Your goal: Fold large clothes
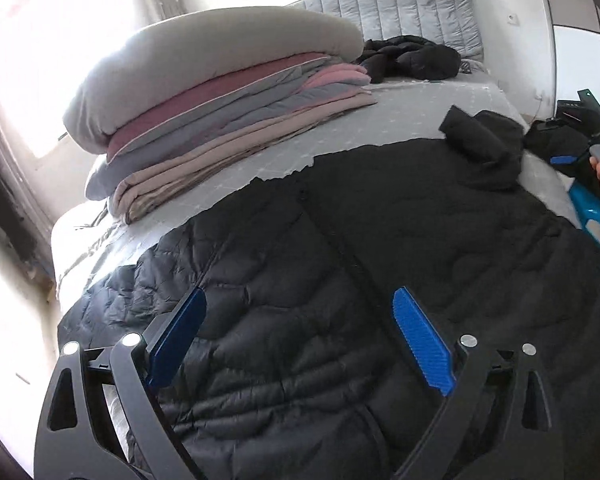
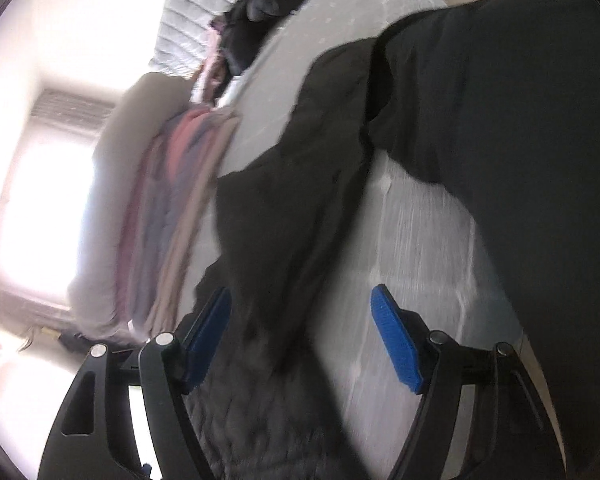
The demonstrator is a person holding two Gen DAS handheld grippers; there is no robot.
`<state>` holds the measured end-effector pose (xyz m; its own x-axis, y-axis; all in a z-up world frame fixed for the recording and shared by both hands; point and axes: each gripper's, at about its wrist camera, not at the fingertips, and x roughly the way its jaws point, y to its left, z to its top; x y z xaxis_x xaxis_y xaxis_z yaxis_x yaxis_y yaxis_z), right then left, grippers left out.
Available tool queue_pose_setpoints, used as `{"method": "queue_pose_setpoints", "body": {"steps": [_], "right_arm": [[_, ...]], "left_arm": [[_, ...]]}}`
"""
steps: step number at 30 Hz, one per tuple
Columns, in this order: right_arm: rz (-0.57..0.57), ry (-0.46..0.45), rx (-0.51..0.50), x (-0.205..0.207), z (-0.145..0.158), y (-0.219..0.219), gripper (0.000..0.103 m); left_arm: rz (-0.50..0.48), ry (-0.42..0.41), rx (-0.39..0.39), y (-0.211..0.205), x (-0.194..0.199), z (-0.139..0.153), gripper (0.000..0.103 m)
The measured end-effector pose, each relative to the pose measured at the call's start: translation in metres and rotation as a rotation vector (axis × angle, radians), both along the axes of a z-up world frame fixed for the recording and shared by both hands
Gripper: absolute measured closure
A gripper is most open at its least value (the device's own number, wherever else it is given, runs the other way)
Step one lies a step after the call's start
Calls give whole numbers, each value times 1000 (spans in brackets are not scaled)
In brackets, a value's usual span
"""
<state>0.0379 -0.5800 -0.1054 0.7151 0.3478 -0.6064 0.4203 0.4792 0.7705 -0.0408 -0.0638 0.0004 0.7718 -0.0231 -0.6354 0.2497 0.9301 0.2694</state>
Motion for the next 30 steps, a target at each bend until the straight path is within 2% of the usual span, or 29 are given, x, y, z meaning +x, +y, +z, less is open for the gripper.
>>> {"method": "queue_pose_setpoints", "body": {"steps": [4, 6, 11, 15, 21, 27, 28, 29, 30], "right_arm": [[-11, 23, 4, 27, -22, 3, 33], [-29, 28, 18, 40, -36, 4, 33], [-82, -12, 3, 60, -38, -1, 27], [-106, -16, -1, 75, -36, -12, 26], [-147, 2, -59, 102, -32, -28, 26], [-265, -57, 51, 107, -42, -59, 27], [-257, -59, 61, 109, -43, -62, 46], [-221, -64, 70, 113, -45, -63, 83], [-195, -64, 53, 114, -44, -63, 93]], "left_arm": [[37, 100, -39, 15, 21, -21, 12], [45, 121, -68, 23, 23, -26, 12], [39, 188, -152, 33, 24, -34, 12], [31, 202, -174, 34, 22, -37, 12], [18, 225, -171, 31, 25, -42, 12], [28, 245, -177, 35, 28, -46, 12], [30, 250, -181, 35, 29, -46, 12], [31, 254, -186, 36, 29, -46, 12], [31, 259, -193, 37, 30, -46, 12]]}}
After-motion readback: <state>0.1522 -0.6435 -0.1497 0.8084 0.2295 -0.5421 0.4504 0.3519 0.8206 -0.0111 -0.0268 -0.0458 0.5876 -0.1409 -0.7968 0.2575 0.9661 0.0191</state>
